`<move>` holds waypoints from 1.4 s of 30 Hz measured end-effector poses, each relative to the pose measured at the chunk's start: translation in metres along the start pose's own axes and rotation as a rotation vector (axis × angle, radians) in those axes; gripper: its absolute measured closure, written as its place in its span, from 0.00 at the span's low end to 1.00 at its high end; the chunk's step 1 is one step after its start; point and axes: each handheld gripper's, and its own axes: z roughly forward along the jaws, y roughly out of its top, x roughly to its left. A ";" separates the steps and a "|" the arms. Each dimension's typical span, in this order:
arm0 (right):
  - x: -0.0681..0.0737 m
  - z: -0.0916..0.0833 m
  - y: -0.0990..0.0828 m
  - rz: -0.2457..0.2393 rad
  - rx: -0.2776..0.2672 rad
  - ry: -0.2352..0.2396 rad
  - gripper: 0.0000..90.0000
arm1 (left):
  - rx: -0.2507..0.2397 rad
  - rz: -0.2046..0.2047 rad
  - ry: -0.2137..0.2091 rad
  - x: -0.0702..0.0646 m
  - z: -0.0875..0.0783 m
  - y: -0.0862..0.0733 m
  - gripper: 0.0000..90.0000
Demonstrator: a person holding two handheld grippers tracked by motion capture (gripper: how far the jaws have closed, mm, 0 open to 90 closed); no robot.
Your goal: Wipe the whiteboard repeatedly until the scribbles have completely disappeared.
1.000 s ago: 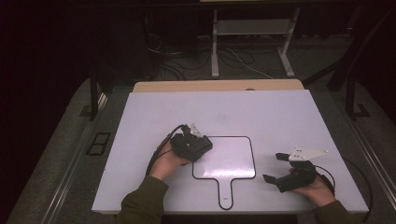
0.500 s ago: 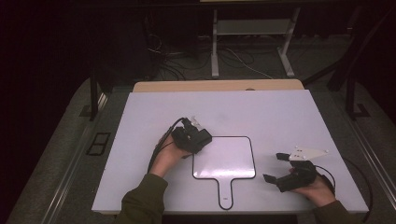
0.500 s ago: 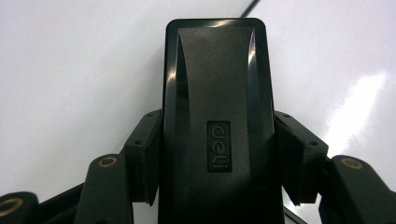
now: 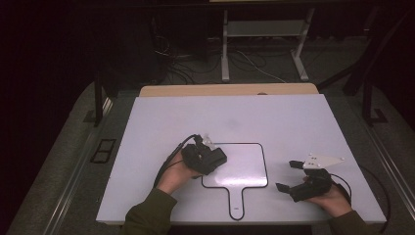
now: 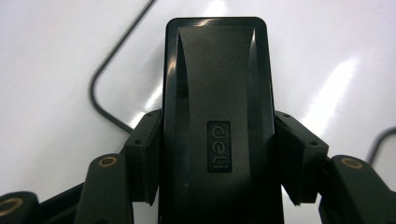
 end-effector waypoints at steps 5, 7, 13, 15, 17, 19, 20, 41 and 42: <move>0.000 0.000 0.000 0.000 0.001 -0.002 0.00 | -0.008 -0.017 0.014 0.011 0.004 0.005 0.43; 0.000 0.000 0.000 0.002 0.000 -0.002 0.00 | -0.011 -0.027 0.025 0.016 0.006 0.008 0.43; 0.001 0.001 0.000 0.002 0.005 0.000 0.00 | -0.029 -0.055 0.047 0.034 0.014 0.017 0.43; 0.000 0.001 0.000 0.004 0.003 -0.001 0.00 | -0.033 -0.057 0.047 0.037 0.015 0.018 0.43; 0.000 0.000 0.000 0.004 0.001 -0.001 0.00 | -0.045 -0.074 0.040 0.037 0.014 0.017 0.43; 0.000 0.000 0.000 0.003 0.000 0.001 0.00 | -0.060 -0.088 0.017 0.039 0.012 0.016 0.43; 0.000 0.000 0.000 0.003 0.000 0.000 0.00 | -0.076 -0.097 0.004 0.040 0.010 0.015 0.43; 0.000 0.000 0.000 0.010 -0.009 -0.001 0.00 | -0.177 -0.103 -0.023 0.048 -0.011 0.038 0.43; -0.001 0.000 0.000 0.012 -0.008 -0.002 0.00 | -0.178 -0.104 -0.022 0.049 -0.012 0.040 0.43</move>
